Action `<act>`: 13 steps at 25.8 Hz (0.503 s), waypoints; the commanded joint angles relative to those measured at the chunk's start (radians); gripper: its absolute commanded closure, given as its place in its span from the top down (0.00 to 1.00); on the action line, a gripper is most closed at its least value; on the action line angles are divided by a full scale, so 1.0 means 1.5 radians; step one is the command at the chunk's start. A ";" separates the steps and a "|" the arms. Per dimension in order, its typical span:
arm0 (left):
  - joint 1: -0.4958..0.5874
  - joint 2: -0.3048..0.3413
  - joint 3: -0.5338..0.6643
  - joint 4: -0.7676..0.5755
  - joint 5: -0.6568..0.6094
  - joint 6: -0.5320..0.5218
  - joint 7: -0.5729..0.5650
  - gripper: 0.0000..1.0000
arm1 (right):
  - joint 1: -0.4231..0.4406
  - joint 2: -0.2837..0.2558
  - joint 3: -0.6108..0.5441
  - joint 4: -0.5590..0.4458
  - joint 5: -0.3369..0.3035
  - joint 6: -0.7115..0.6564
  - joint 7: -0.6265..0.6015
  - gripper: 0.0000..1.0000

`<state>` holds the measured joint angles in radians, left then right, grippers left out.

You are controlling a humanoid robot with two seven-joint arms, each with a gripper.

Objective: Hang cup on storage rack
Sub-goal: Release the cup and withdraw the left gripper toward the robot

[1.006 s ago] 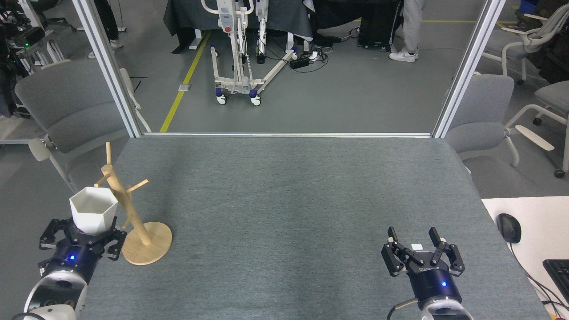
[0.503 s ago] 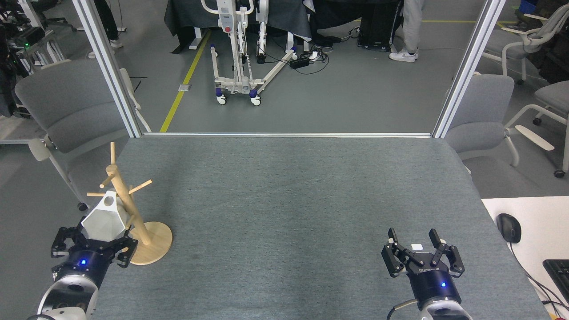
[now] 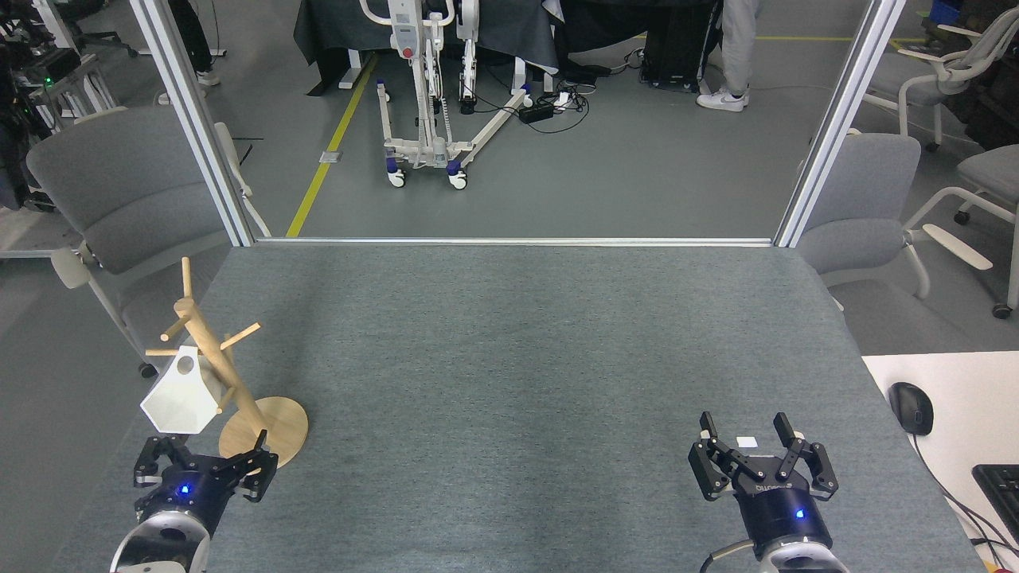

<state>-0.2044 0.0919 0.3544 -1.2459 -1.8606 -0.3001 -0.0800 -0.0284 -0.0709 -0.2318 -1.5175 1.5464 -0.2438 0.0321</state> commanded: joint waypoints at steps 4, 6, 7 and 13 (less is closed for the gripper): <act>0.006 -0.056 -0.001 0.001 0.002 -0.011 0.039 0.98 | 0.001 -0.008 -0.001 0.007 -0.001 0.000 0.000 1.00; 0.010 -0.088 -0.002 0.002 0.002 -0.015 0.045 0.99 | 0.001 -0.007 -0.001 0.008 -0.001 0.000 0.000 1.00; 0.015 -0.106 -0.001 -0.002 0.002 -0.021 0.046 0.99 | -0.001 -0.004 -0.001 0.008 0.000 0.000 0.000 1.00; 0.023 -0.150 -0.075 -0.024 0.046 -0.020 0.064 0.99 | 0.001 -0.010 0.000 0.008 -0.001 0.000 0.000 1.00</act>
<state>-0.1724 -0.1139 0.3187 -1.2688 -1.8376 -0.3396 0.0033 -0.0278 -0.0859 -0.2310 -1.5069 1.5450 -0.2446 0.0314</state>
